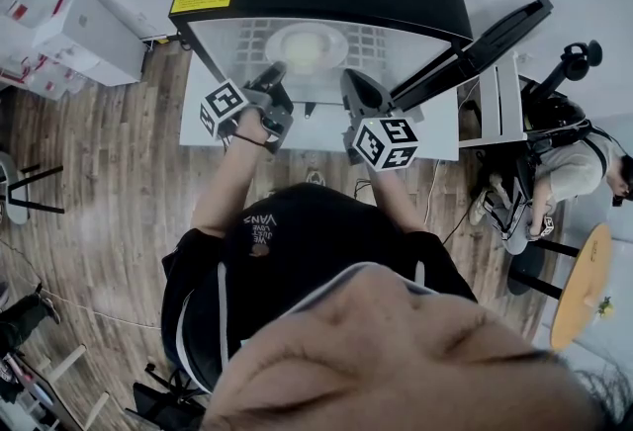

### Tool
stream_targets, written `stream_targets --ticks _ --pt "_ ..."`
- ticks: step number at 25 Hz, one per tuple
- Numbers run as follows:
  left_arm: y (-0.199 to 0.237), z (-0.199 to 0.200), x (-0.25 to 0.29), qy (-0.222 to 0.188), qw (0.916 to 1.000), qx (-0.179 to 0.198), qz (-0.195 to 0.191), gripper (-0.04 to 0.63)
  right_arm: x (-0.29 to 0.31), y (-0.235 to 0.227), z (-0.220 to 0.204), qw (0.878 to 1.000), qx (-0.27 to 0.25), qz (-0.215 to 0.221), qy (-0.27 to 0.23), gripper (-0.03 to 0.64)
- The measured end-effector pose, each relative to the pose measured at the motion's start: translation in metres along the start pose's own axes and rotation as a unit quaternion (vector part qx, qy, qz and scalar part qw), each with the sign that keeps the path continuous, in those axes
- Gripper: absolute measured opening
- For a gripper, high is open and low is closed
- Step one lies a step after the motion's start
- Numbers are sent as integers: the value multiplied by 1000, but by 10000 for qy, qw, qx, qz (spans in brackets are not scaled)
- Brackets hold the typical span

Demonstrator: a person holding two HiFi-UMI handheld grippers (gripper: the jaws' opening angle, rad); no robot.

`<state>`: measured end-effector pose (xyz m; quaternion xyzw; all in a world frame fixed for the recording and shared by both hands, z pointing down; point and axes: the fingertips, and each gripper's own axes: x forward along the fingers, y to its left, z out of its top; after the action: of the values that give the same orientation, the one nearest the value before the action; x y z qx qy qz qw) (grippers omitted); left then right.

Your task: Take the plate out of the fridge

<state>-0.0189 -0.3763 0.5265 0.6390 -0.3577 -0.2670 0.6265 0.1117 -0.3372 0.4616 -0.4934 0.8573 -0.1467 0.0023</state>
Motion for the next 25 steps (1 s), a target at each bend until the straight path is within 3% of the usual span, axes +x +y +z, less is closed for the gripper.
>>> stream_targets --ticks 7,14,18,21,25 --pt "2 -5 -6 40 9999 -90 -40 29 5 -4 -17 9975 692 70 143 11" --pt "3 -7 -9 70 9999 -68 -78 29 9 -9 -28 9966 797 -20 200 11" --pt "3 -9 -12 92 9999 -43 -100 29 12 -11 -34 9933 1139 40 213 16" --pt "3 -9 -13 101 9999 -48 -110 29 16 -10 -40 9868 1586 194 277 146" --pt "4 -10 -13 109 9999 -54 -111 29 21 -13 -45 9759 2143 275 306 161"
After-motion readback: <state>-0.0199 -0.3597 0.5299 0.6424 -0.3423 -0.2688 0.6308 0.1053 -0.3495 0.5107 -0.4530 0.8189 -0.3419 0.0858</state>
